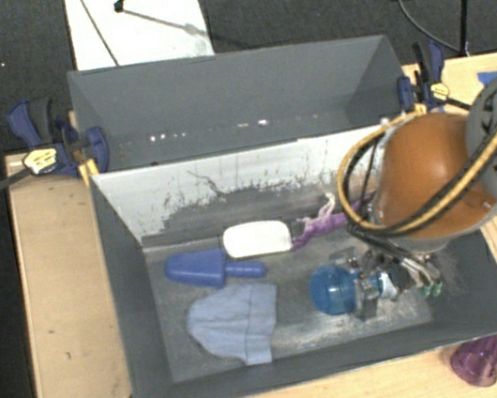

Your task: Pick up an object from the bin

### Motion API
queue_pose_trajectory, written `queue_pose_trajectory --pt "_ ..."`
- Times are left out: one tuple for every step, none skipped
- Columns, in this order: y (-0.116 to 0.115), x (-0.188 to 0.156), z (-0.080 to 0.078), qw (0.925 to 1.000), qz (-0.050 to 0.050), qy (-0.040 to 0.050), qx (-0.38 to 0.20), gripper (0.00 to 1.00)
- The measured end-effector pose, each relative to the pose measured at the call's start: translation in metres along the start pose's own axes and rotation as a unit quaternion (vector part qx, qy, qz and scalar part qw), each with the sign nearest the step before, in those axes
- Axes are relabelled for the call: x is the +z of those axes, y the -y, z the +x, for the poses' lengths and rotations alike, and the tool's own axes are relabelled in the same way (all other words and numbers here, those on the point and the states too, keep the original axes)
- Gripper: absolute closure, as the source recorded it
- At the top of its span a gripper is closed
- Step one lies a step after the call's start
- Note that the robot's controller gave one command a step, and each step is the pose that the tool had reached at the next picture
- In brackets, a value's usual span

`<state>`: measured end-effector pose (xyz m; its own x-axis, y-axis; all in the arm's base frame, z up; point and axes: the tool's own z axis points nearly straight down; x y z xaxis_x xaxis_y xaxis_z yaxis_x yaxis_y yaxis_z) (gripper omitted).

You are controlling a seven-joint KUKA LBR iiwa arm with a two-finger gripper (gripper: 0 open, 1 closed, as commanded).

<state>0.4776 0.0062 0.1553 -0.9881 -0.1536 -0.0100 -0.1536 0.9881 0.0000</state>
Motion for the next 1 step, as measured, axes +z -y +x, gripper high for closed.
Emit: queue_pose_trajectory --pt "-0.0001 -0.0001 0.0005 1.0 0.0 -0.0012 0.0 1.0"
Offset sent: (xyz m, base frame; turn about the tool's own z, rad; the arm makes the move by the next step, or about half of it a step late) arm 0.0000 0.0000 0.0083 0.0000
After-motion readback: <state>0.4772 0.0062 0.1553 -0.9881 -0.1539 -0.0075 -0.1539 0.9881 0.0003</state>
